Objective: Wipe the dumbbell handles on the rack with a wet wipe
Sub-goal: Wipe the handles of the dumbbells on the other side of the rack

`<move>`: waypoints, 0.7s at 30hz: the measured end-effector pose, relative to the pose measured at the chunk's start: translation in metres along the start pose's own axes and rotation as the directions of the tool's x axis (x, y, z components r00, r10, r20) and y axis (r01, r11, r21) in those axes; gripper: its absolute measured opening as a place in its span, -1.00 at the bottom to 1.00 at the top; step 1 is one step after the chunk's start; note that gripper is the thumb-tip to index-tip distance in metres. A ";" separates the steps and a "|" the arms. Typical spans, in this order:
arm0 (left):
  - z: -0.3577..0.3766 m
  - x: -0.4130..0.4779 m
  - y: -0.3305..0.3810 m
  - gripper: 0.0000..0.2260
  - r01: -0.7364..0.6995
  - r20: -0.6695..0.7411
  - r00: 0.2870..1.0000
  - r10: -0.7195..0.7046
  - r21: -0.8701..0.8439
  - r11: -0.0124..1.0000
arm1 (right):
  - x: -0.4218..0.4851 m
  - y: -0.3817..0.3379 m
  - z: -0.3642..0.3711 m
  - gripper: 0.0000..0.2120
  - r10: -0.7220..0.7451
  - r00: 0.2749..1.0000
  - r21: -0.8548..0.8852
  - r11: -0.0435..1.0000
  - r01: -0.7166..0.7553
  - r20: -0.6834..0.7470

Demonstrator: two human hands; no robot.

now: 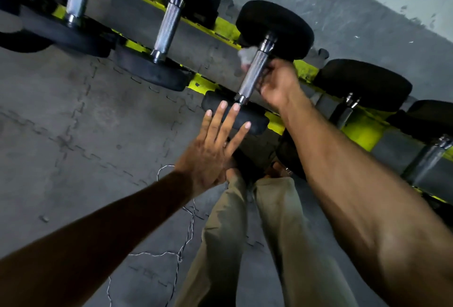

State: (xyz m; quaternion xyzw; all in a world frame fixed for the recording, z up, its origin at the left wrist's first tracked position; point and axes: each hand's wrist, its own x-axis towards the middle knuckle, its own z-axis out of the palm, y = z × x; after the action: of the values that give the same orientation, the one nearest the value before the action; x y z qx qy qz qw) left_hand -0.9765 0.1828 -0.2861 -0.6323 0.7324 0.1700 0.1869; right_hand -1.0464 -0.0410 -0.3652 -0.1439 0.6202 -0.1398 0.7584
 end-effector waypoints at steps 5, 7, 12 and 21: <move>0.001 -0.001 -0.002 0.04 0.007 0.015 1.000 -0.007 -0.002 1.000 | -0.003 0.006 0.009 -0.78 -0.028 0.999 0.356 0.934 0.032 -0.017; 0.002 -0.003 -0.002 0.08 0.002 0.016 1.000 -0.002 -0.003 1.000 | -0.012 0.015 0.002 -0.79 -0.069 0.997 0.301 0.950 0.077 -0.038; 0.003 0.000 -0.008 0.08 -0.001 -0.012 1.000 0.001 -0.006 1.000 | -0.010 0.017 0.000 -0.96 -0.533 0.813 -0.158 0.846 0.509 -0.234; 0.009 0.002 -0.005 0.03 0.013 -0.056 0.998 -0.012 0.016 1.000 | -0.024 0.012 -0.023 -0.64 -0.719 0.304 -0.757 -0.464 0.460 0.625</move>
State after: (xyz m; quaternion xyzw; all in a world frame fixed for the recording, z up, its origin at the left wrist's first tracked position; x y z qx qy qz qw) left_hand -0.9708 0.1850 -0.2949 -0.6397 0.7349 0.1449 0.1725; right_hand -1.0729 -0.0220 -0.3528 -0.8952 0.3971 -0.1367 0.1490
